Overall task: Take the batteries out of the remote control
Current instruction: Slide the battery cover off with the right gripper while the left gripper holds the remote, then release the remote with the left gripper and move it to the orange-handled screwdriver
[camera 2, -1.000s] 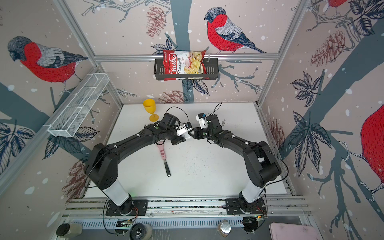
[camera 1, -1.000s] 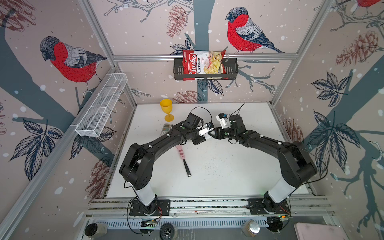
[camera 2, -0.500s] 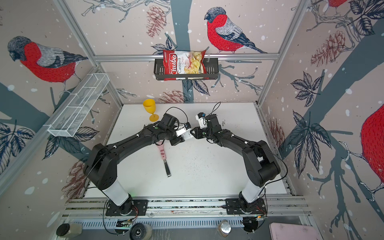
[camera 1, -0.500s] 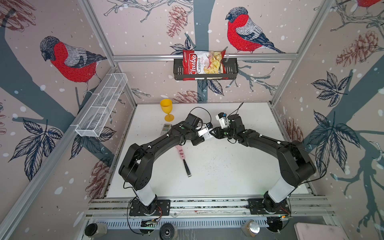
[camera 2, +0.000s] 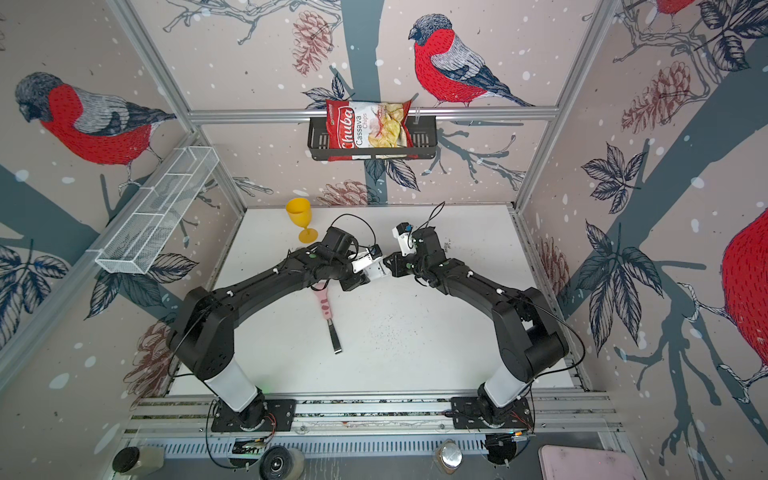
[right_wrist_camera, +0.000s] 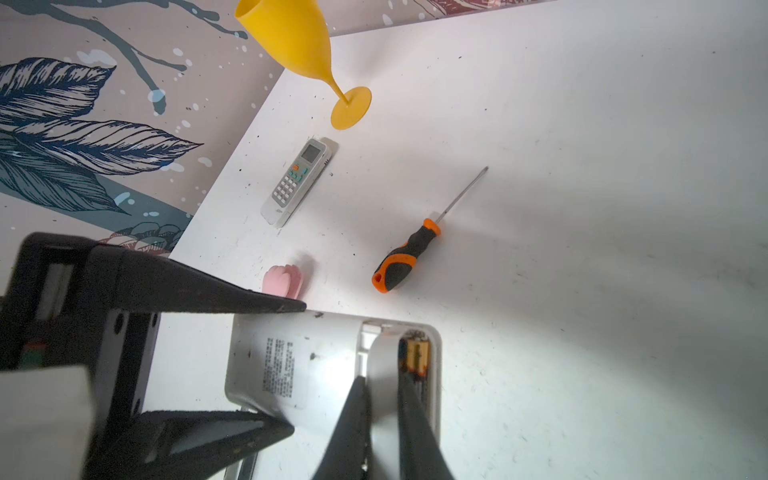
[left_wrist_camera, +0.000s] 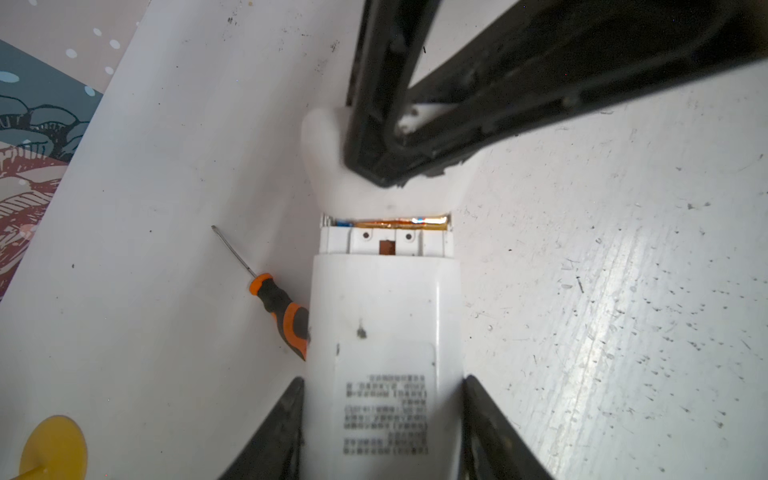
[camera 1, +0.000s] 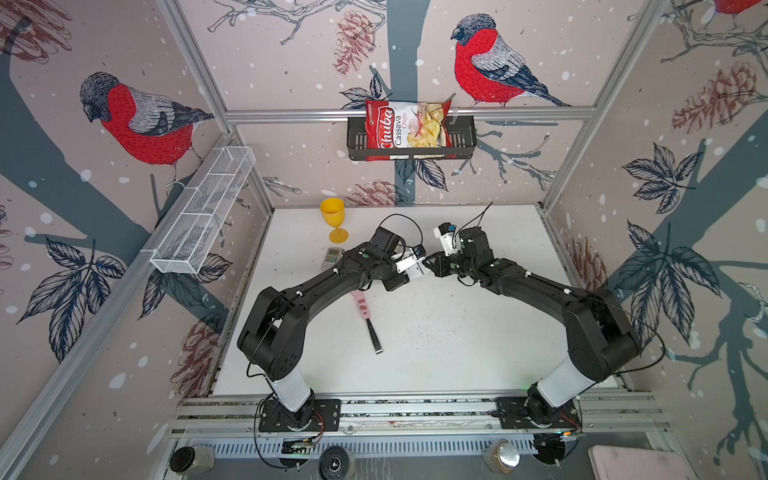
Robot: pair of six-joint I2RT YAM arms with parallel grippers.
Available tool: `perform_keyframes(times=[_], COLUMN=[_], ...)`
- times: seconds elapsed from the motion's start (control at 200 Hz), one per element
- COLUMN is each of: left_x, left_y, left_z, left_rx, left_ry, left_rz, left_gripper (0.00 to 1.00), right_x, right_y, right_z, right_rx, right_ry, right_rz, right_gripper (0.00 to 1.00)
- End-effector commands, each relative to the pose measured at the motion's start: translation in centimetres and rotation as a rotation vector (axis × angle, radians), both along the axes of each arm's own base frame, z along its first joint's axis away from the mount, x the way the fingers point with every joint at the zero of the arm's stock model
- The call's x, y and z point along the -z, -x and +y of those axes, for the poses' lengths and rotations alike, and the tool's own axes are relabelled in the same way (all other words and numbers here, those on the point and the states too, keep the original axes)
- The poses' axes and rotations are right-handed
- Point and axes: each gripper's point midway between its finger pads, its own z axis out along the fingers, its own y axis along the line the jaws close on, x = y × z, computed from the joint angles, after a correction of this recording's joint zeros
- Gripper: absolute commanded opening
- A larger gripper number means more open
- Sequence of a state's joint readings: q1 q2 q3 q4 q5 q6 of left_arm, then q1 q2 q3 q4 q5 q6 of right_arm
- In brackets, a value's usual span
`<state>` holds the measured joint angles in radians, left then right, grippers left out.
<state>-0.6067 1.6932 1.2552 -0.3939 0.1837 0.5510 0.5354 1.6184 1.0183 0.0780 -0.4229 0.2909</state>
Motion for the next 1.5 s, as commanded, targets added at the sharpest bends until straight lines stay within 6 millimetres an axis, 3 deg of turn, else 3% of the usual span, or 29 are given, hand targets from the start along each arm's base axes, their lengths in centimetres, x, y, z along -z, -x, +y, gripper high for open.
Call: perform_keyframes(times=[0.0,0.18,0.525,0.926,1.171,1.366,1.496], left_x=[-0.7,-0.2,1.7,5.6,7.9,9.0,9.3], left_y=[-0.6,-0.7,-0.8,0.5,0.4,0.2,-0.3], left_z=[-0.8,-0.9,-1.1,-3.0,-3.0,-3.0,-3.0], left_rx=[0.008,0.009,0.013,0.08,0.075,0.07,0.059], left_ry=[0.04,0.034,0.01,0.002,-0.024,-0.031,-0.037], left_rz=[-0.033,-0.021,0.023,0.19,0.227,0.233,0.214], left_gripper=[0.29,0.29,0.29,0.29,0.29,0.35,0.49], right_x=[-0.4,-1.0,0.7,2.1,2.8,3.1,3.2], right_y=[-0.1,-0.2,-0.6,-1.3,-1.3,-1.4,-1.5], right_z=[-0.4,-1.1,-3.4,-7.8,-8.4,-8.4,-8.3], right_rx=[0.012,0.03,0.078,0.173,0.187,0.186,0.184], right_ry=[0.003,0.0,-0.003,-0.053,-0.064,-0.065,-0.065], right_rz=[-0.014,-0.031,-0.002,0.019,0.026,0.028,0.029], right_gripper=[0.14,0.15,0.18,0.2,0.2,0.2,0.2])
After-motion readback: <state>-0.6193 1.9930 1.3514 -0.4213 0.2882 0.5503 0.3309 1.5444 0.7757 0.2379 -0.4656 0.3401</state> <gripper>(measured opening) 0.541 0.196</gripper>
